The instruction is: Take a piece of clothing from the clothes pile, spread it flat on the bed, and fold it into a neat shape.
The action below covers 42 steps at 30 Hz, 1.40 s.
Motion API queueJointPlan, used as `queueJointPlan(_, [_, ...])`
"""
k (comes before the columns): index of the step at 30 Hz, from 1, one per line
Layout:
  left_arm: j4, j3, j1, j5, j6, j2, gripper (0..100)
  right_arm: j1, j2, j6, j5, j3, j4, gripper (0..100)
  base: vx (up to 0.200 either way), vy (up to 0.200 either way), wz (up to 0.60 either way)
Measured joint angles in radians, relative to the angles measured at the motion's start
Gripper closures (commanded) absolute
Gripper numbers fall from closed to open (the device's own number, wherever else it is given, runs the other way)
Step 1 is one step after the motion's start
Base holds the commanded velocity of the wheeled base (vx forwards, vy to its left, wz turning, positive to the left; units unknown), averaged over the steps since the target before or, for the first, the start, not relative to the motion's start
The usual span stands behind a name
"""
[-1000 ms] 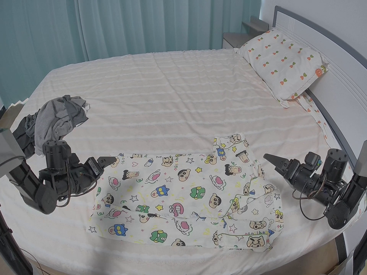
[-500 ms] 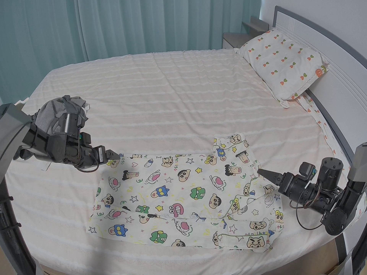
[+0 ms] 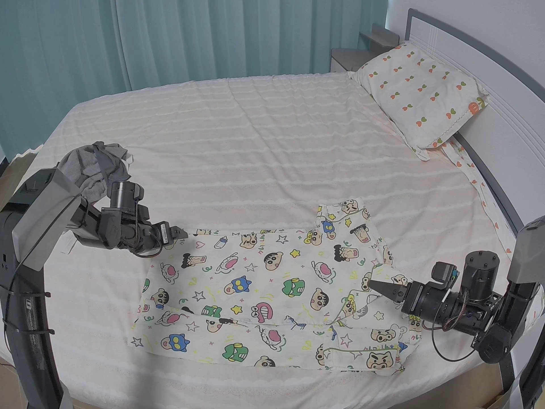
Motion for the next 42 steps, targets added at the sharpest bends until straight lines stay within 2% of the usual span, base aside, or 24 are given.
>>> queueJointPlan(16, [-0.037, -0.017, -0.018, 0.006, -0.023, 0.038, 0, 0.003, -0.015, 0.0, 0.0, 0.01, 0.0, 0, 0.0, 0.0, 0.0])
queueJointPlan(17, [-0.037, -0.017, -0.016, 0.006, -0.023, 0.038, 100, 0.003, -0.016, 0.0, 0.0, 0.01, 0.0, 0, 0.0, 0.0, 0.0])
queueJointPlan(26, [-0.036, -0.013, -0.01, 0.007, -0.025, 0.044, 100, -0.019, -0.014, 0.0, 0.001, 0.003, 0.0, 0, 0.0, 0.0, 0.0])
queueJointPlan(35, [-0.038, -0.017, 0.0, 0.012, -0.06, 0.042, 100, -0.134, -0.027, -0.014, 0.011, -0.1, 0.014, 0, 0.0, 0.0, 0.0])
queueJointPlan(39, [-0.041, -0.02, 0.001, 0.031, -0.065, 0.039, 100, -0.188, -0.016, -0.06, 0.019, -0.202, 0.146, 0, 0.0, 0.0, 0.0])
queueJointPlan(42, [-0.051, -0.021, 0.003, 0.047, -0.076, 0.037, 100, -0.226, -0.003, -0.093, 0.044, -0.317, 0.305, 0, 0.0, 0.0, 0.0])
